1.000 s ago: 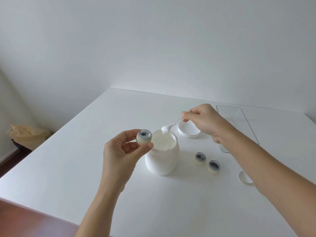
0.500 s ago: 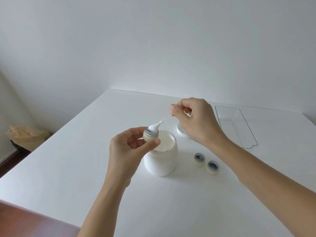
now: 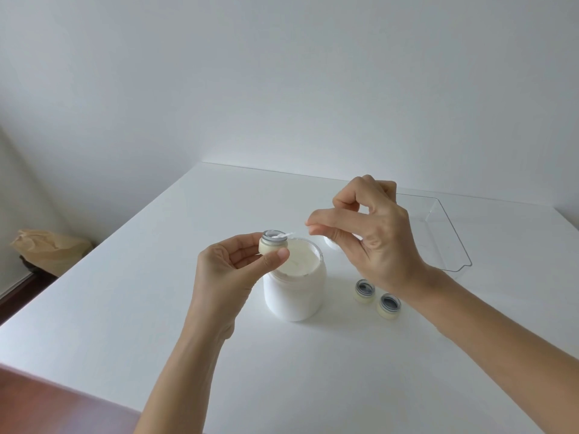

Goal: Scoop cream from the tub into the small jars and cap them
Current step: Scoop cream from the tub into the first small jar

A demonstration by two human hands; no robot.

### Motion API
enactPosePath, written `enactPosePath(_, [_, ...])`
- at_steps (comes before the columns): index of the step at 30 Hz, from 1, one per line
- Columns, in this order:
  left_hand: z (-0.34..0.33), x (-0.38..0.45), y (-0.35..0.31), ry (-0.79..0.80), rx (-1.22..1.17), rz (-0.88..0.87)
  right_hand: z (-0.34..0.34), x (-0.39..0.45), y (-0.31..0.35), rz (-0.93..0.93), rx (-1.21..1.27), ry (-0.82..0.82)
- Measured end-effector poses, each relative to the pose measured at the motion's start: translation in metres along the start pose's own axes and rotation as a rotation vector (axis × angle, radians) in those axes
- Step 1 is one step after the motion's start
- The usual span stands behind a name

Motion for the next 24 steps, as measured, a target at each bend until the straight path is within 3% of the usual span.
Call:
enactPosePath(9, [0.004,0.001,-0.002,0.003,-0.004,-0.014,0.007,-0.003,-0.015,-0.123,0.040,0.001])
enactPosePath(16, [0.013,0.000,-0.004,-0.016,0.014,-0.059,-0.007,-0.012,-0.045,-0.457,0.197,0.077])
enactPosePath(19, [0.010,-0.004,-0.003,0.023,0.006,-0.084,-0.029,-0.016,-0.039,-0.409,0.083,0.268])
enactPosePath(24, [0.008,-0.017,-0.001,0.063,0.012,-0.093,-0.058,-0.016,-0.013,-0.124,-0.172,0.499])
Point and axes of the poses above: each hand's wrist, its own x-axis towards the middle knuckle, its own z-axis out of the back of the hand, y = z × x, the point moved 8 cm from there along x, towards the middle knuckle, and after that the axes turned 11 degrees about -x, right-handed, at the moved point
